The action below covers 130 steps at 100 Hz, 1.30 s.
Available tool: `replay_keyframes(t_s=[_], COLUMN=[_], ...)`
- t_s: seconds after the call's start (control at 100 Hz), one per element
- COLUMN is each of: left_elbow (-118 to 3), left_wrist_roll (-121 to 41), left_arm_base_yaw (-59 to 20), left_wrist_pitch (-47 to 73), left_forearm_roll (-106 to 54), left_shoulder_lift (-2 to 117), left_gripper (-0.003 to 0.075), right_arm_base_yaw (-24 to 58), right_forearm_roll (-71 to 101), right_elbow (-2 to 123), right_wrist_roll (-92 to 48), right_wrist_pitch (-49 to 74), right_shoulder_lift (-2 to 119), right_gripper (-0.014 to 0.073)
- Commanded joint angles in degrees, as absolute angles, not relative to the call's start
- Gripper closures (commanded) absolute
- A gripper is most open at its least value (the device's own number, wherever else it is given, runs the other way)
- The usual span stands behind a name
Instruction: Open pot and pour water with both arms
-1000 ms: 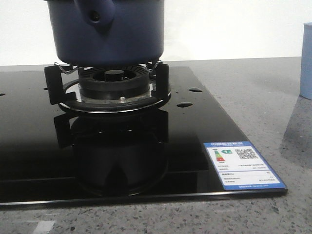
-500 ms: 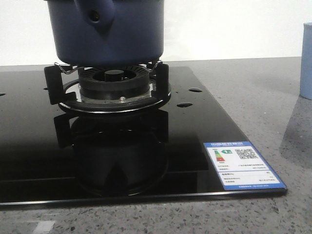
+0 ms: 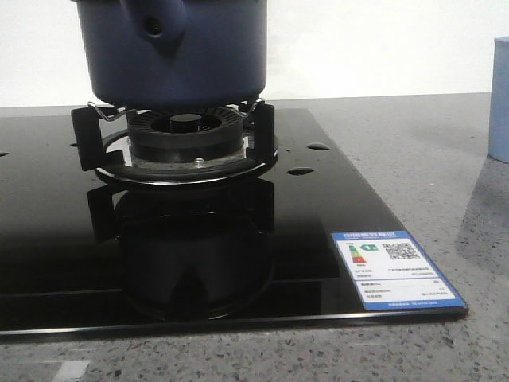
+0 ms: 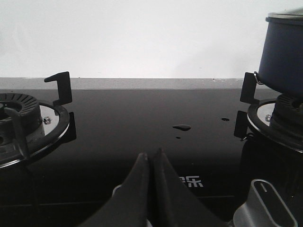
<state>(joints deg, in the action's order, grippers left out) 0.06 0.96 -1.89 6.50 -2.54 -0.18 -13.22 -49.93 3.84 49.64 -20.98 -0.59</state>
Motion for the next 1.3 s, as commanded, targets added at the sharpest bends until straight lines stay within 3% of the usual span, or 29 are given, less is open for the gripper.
replay_keyframes(t_s=[0.0,0.39,0.48,0.57,0.7,0.79,1.29], left_elbow=[0.57,0.57,0.57,0.57,0.57,0.57,0.57], left_wrist_roll=[1.41,1.41,1.41,1.41,1.41,1.41,1.41], left_arm_base_yaw=[-1.88,-1.88,-1.88,-1.88,-1.88,-1.88,-1.88], left_wrist_pitch=[2.41,2.41,2.41,2.41,2.41,2.41,2.41], left_forearm_roll=[-3.09,-3.09,-3.09,-3.09,-3.09,-3.09,-3.09], left_shoulder_lift=[-1.88,-1.88,-1.88,-1.88,-1.88,-1.88,-1.88], left_gripper=[0.0741,0.0741,0.0741,0.0741,0.0741,0.0741,0.0741], right_arm_base_yaw=[-13.05,-13.05,-12.10,-9.61,-4.69,-1.84,-0.67], right_forearm_roll=[-43.75,-47.25,-39.58,-24.43,-3.92,2.50,-3.80], right_elbow=[4.99,4.88,4.88,5.12,6.19,6.60,-2.00], right_wrist_roll=[42.70,44.58,42.05,32.71,8.12,-2.29,0.00], right_wrist_pitch=[-21.04,-22.75,-18.87,-10.95,-2.68,0.00,3.06], right_shoulder_lift=[-1.18,-1.18,-1.18,-1.08,-1.08,-1.08,-1.57], right_gripper=[0.0664,0.0664,0.0664,0.0664,0.0664,0.0664,0.0664])
